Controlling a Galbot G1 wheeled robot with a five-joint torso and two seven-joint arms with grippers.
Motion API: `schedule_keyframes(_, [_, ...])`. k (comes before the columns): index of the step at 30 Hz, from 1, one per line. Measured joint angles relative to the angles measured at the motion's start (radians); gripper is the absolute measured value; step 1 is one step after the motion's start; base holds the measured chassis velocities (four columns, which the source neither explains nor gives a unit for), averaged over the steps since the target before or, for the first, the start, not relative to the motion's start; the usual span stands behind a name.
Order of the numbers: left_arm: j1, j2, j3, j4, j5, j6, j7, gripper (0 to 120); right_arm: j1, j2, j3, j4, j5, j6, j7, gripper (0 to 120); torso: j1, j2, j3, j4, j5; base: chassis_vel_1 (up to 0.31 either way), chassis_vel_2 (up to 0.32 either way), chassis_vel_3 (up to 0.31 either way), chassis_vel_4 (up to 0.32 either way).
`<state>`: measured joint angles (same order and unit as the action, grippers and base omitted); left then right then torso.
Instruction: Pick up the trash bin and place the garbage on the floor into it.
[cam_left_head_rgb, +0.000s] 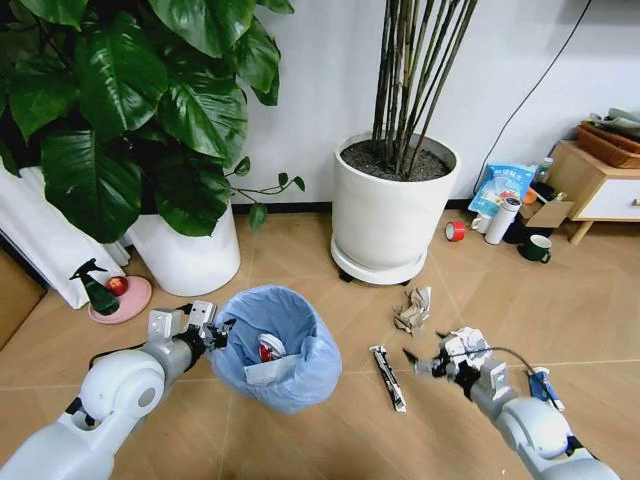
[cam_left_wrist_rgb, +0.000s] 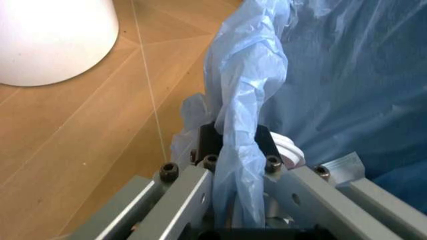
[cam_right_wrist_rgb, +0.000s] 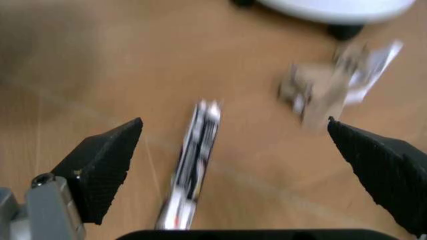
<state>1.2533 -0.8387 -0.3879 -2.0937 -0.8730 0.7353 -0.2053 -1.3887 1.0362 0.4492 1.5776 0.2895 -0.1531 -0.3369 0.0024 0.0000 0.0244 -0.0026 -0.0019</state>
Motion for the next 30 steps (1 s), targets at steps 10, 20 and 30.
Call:
schedule_keyframes(10, [0.004, 0.011, -0.001, -0.006, -0.002, 0.0, 0.006, 0, 0.057, 0.096, -0.032, -0.178, -0.056, 0.017, -0.043, 100, 0.0, 0.0, 0.0, 0.0, 0.0001, 0.0, 0.0, 0.0, 0.0])
schedule_keyframes(20, [-0.014, 0.014, 0.021, -0.001, -0.002, 0.0, 0.011, 0, 0.103, 0.182, -0.057, -0.266, -0.071, 0.023, -0.031, 100, 0.0, 0.0, 0.0, 0.0001, -0.0001, 0.0, 0.0, 0.0, 0.0])
schedule_keyframes(30, [-0.033, 0.008, 0.041, 0.003, -0.001, 0.0, 0.015, 0, 0.13, 0.216, -0.057, -0.324, -0.064, 0.014, -0.007, 75, 0.0, 0.0, 0.0, 0.0, -0.0002, 0.0, 0.0, 0.0, 0.0])
